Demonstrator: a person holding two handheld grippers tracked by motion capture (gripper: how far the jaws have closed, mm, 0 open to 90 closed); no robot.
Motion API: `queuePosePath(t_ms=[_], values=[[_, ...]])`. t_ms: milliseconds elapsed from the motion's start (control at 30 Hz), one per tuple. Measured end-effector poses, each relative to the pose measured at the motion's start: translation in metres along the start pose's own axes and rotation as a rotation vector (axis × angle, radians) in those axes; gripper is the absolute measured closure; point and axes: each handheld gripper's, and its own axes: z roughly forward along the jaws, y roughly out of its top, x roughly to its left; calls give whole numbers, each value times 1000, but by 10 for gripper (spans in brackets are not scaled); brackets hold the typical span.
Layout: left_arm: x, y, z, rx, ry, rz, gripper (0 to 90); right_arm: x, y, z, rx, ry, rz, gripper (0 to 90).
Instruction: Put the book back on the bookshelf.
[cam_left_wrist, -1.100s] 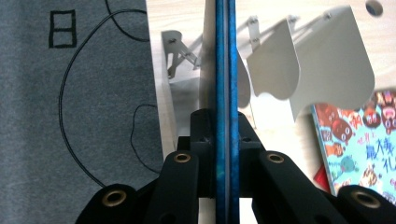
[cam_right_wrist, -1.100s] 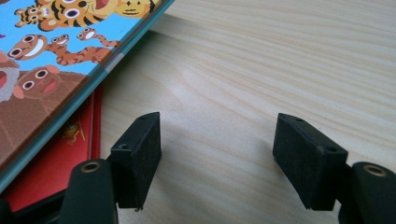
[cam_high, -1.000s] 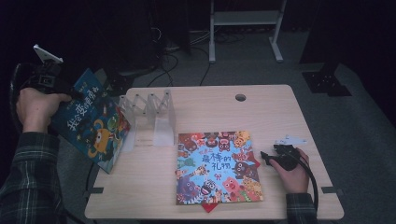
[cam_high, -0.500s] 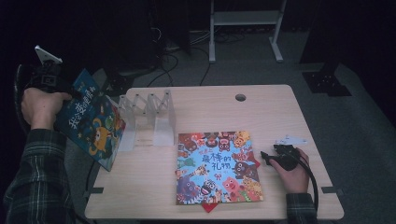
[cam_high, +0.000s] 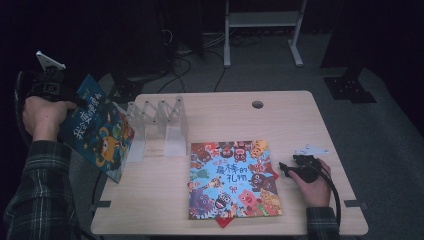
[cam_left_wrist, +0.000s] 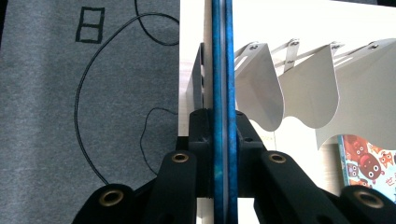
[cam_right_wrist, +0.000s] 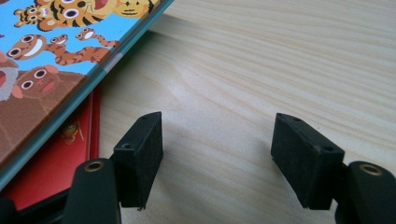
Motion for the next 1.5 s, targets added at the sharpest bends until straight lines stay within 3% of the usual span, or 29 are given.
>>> queuePosePath(t_ms=[400,633,1033,1267,1500], values=[[0,-1,-2,4,2,27,710,0,0,0,0,0,0,328],[1,-3,-10,-22,-4,22,651,0,0,0,0,0,0,328],[-2,-1,-33,-83,-20,73,615,0,0,0,-1,0,0,328],[-5,-3,-47,-136,-11,104,706,0,0,0,0,0,0,328],[-7,-7,-58,-185,-6,136,883,0,0,0,0,0,0,328]])
